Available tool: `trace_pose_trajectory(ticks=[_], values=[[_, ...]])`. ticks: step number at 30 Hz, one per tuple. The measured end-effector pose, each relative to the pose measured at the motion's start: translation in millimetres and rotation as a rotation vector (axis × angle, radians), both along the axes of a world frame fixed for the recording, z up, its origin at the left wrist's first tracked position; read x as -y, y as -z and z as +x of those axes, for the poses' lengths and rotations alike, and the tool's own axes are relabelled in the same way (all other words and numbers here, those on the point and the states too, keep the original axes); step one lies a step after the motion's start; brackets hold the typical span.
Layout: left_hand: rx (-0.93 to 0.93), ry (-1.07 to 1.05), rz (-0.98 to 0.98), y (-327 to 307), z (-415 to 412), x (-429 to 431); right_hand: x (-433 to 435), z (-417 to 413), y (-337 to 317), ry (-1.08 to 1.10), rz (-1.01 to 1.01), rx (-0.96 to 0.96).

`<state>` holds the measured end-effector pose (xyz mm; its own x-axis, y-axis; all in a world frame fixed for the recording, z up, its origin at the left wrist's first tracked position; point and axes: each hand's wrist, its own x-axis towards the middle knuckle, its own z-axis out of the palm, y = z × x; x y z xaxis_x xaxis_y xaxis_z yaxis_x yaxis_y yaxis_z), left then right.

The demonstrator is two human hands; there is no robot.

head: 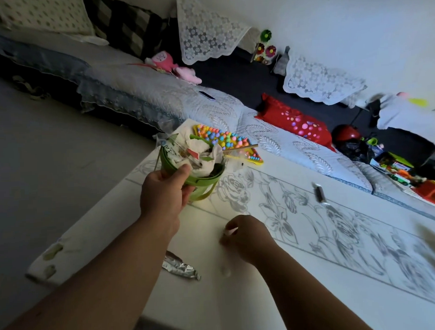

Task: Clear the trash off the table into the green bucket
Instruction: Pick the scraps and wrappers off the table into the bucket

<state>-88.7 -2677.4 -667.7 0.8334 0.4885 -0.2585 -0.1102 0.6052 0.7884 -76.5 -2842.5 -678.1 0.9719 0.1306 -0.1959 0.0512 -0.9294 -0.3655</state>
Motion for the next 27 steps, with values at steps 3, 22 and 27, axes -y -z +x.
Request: trace_pose_trajectory(ticks=[3, 22, 27], values=[[0.002, 0.010, 0.014, 1, -1, 1, -1, 1, -2, -0.015, -0.013, -0.003], [-0.003, 0.000, 0.031, 2, -2, -5, 21, -59, -10, -0.089, 0.057, -0.177], [-0.001, 0.006, 0.035, 2, -6, -3, 21, -57, -8, -0.164, 0.002, -0.164]])
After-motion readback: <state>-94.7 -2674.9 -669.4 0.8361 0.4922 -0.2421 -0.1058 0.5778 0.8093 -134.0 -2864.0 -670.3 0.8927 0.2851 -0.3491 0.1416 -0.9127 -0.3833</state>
